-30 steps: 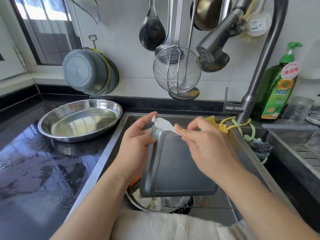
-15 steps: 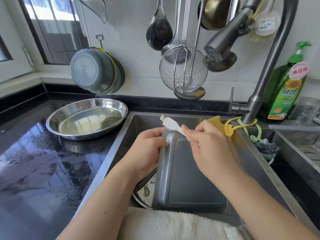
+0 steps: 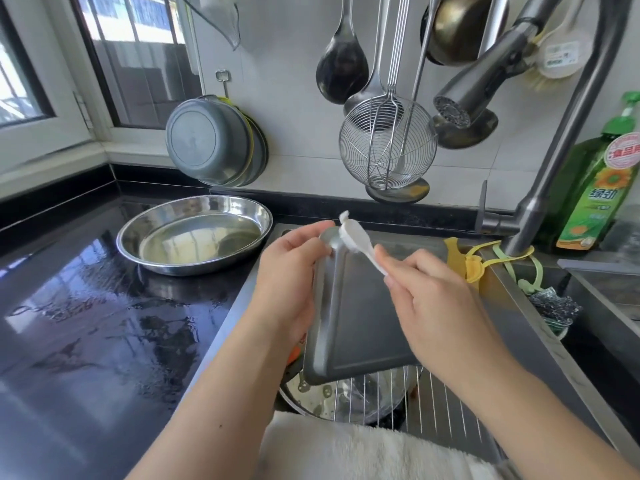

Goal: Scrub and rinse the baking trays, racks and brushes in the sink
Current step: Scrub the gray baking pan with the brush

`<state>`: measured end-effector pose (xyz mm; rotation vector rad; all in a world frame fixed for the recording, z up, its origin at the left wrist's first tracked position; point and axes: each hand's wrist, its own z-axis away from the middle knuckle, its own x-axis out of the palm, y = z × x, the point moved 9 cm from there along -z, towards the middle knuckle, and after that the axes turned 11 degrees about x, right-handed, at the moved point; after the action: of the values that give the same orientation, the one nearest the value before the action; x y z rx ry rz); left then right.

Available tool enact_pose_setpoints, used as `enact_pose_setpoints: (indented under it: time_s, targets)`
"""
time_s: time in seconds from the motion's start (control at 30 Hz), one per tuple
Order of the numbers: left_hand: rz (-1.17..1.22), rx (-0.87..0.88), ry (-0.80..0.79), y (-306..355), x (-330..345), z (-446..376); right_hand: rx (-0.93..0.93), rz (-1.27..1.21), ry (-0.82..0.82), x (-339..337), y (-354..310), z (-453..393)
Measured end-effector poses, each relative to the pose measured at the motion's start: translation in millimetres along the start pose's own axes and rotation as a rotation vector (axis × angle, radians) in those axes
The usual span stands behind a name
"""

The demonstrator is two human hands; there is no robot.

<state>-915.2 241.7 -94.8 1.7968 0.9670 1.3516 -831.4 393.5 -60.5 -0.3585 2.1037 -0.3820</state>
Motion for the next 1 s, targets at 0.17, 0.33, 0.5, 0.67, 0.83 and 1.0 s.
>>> enact_pose_setpoints:
  time_s: [0.17, 0.33, 0.5, 0.67, 0.83, 1.0]
  targets:
    - [0.024, 0.024, -0.057, -15, 13, 7, 0.001, 0.051, -0.063, 24, -2, -2]
    - [-0.095, 0.049, -0.185, -25, 34, 17, 0.02, -0.074, -0.109, 32, -4, -5]
    - [0.127, -0.017, -0.009, -41, 13, 7, 0.026, 0.001, -0.21, 42, -1, 10]
    - [0.076, -0.09, -0.052, -52, 16, 11, 0.062, 0.065, -0.221, 47, -4, 4]
    - [0.022, -0.124, -0.087, -56, 28, 21, 0.131, 0.133, -0.192, 45, 11, -14]
    - [0.302, -0.207, 0.141, -58, -2, 12, 0.089, 0.204, -0.433, 59, 8, 21]
